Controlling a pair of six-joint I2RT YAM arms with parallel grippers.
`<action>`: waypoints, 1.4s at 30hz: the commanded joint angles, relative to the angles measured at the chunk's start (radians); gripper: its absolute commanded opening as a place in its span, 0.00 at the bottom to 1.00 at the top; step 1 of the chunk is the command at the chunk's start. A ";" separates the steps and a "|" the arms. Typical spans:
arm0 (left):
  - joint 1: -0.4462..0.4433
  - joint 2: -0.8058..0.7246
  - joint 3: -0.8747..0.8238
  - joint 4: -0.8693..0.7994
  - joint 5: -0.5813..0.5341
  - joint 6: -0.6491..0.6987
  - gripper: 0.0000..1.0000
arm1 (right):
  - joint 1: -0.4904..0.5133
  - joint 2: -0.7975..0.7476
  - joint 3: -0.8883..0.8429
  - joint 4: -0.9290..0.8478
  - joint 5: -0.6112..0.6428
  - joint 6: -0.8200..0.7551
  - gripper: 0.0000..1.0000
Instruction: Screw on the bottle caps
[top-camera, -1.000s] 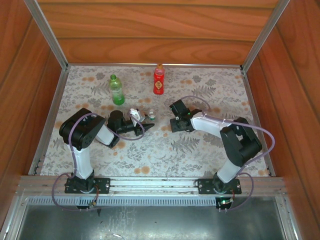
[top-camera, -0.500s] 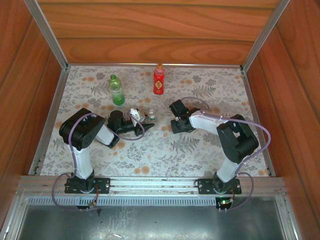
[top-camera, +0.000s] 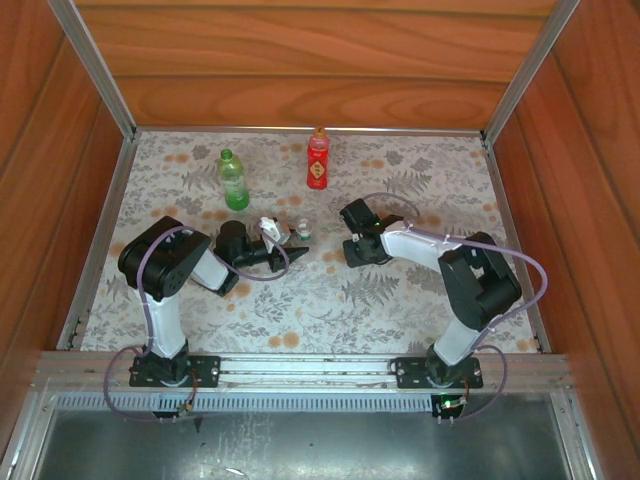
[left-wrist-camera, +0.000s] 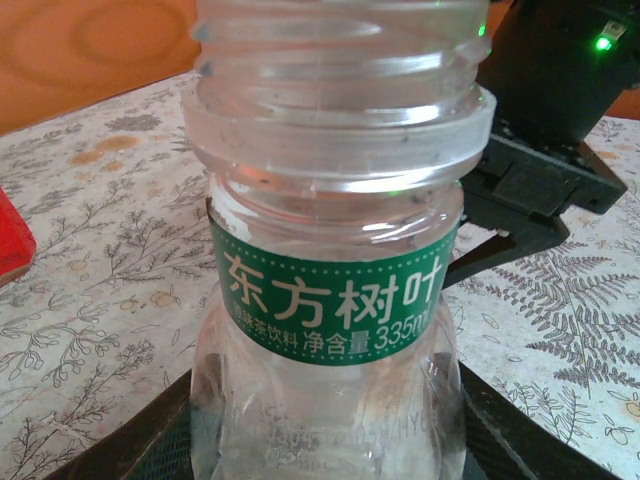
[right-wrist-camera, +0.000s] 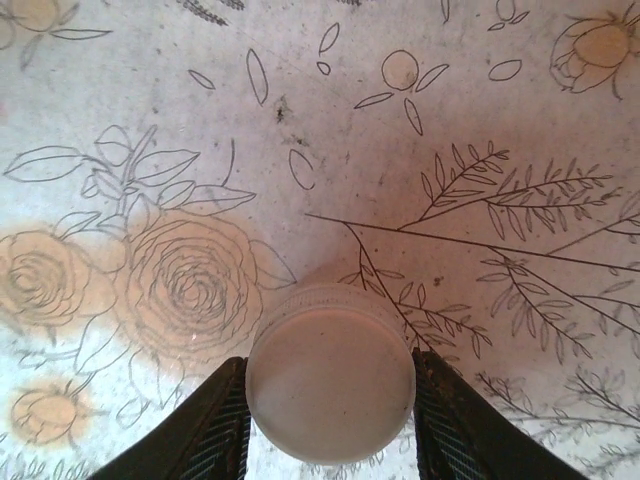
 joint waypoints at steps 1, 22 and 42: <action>-0.006 -0.005 0.003 -0.048 0.035 0.013 0.51 | 0.006 -0.067 0.046 -0.065 0.004 -0.037 0.43; -0.007 0.004 0.025 -0.051 0.048 0.003 0.50 | 0.171 -0.154 0.440 -0.374 -0.036 -0.117 0.42; -0.008 0.002 0.024 -0.051 0.050 0.005 0.50 | 0.222 0.065 0.652 -0.409 -0.105 -0.157 0.41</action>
